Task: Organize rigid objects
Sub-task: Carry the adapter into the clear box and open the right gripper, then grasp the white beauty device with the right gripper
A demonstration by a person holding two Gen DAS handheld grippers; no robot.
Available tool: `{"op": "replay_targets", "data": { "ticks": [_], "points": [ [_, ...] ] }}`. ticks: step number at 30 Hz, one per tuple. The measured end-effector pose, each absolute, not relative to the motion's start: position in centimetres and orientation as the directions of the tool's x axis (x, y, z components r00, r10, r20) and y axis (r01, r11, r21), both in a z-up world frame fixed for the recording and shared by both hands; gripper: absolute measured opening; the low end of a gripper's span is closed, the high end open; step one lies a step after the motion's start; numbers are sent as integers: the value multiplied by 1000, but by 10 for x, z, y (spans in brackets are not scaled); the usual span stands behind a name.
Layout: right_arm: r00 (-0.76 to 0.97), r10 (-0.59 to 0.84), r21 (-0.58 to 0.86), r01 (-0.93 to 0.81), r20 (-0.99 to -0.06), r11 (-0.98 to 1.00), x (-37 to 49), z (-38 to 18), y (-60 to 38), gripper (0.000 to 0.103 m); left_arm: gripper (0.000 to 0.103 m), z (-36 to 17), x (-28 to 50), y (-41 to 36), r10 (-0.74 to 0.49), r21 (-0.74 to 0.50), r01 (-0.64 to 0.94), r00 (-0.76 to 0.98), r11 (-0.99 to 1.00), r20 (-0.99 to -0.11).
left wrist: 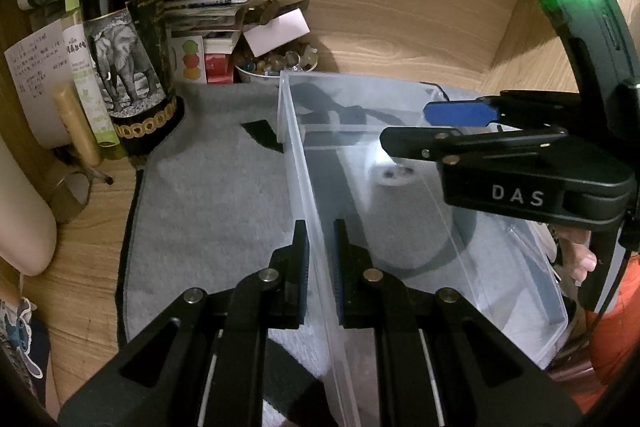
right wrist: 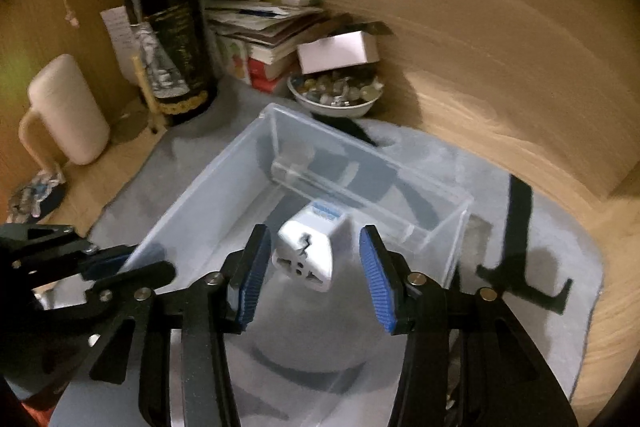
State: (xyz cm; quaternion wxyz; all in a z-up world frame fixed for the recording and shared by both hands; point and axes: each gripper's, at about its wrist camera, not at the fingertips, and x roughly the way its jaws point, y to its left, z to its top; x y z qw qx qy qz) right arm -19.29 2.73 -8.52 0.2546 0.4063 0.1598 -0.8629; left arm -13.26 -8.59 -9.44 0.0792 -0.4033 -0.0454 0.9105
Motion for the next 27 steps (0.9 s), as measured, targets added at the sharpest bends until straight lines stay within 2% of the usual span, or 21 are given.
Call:
{"op": "replay_targets", "data": {
  "ticks": [1, 4, 14, 19, 27],
  "points": [
    [-547, -311, -70, 566, -777, -821, -193, -84, 29, 58, 11, -94, -133, -86, 179, -145, -107, -663, -984, -727],
    [-577, -307, -92, 559, -757, -824, -189, -78, 33, 66, 11, -94, -133, -85, 175, -141, -105, -665, -984, -726],
    [-675, -312, -87, 488, -669, -869, -176, -47, 80, 71, 11, -95, -134, -83, 152, -118, -95, -660, -988, -736],
    [-725, -248, -92, 394, -642, -914, -178, -34, 122, 72, 11, -97, -133, -81, 131, -95, -91, -657, -991, -742],
    [-704, -129, -94, 269, -699, -958, -193, -54, 175, 72, 11, -99, -133, -80, 127, -94, -86, -650, -992, -750]
  ]
}}
